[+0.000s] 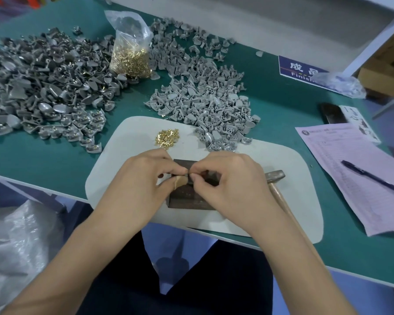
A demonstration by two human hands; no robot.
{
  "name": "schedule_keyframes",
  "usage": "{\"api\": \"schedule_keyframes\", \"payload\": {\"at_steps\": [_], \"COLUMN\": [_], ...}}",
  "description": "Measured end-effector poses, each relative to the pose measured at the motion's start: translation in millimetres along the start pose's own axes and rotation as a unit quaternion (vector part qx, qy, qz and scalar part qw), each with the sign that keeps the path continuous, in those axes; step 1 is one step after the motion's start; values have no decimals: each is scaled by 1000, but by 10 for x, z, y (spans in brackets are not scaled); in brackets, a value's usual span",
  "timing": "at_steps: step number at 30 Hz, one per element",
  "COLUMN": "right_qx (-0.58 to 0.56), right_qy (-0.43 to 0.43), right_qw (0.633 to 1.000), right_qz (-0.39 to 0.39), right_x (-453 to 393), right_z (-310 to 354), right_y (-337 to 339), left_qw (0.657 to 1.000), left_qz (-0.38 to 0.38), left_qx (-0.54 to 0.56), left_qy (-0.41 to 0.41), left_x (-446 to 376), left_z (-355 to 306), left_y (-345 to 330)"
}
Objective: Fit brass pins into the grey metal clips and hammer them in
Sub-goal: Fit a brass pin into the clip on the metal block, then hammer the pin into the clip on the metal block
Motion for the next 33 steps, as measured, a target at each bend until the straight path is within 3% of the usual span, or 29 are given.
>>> {"api": "schedule_keyframes", "payload": {"at_steps": [7,11,14,17,19,21,24,27,31,33], "right_qx": [87,5,-136,-85,12,44,74,66,-142,-242], "right_qy": [-5,-17,-28,-192,-357,-425,-419,-396,-239,-167], "right_qw": [996,1000,982,950,916,898,903,912,936,935], "right_qz": [-35,-20,-125,-230,-185,-109,-50,-85,-216,-201], "right_x": [-10,45,315,773,1054,1195,1146,1104,1086,1038], "right_z": [70,-70,-284,-702,-951,-1068,-1036,-990,-774,-658], "right_y": [32,-34,-9,82,71,8,-9,75,322,362], "left_qw": [1000,1000,1000,999,998,995,996,995,994,991], "left_qz": [0,-2,-9,-17,-23,-17,5,6,7,15], "left_qx": [-2,3,4,-13,-59,-92,-91,-100,-104,-122], "left_qy": [2,6,14,25,26,19,10,-4,-32,-48], "left_x": [-11,-1,8,28,37,18,-26,-39,-52,-77], "left_z": [-10,9,21,24,-10,-64,-115,-128,-155,-166], "left_y": [0,-7,-21,-28,-34,-64,-132,-159,-158,-144]}}
Point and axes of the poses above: each hand's wrist, its own x-axis away from the middle knuckle, its own y-axis out of the back of the hand, z = x × y, the point moved 5 cm from there along -x, towards the middle knuckle, and after that the axes turned 10 degrees about z, right-handed, at the moved point
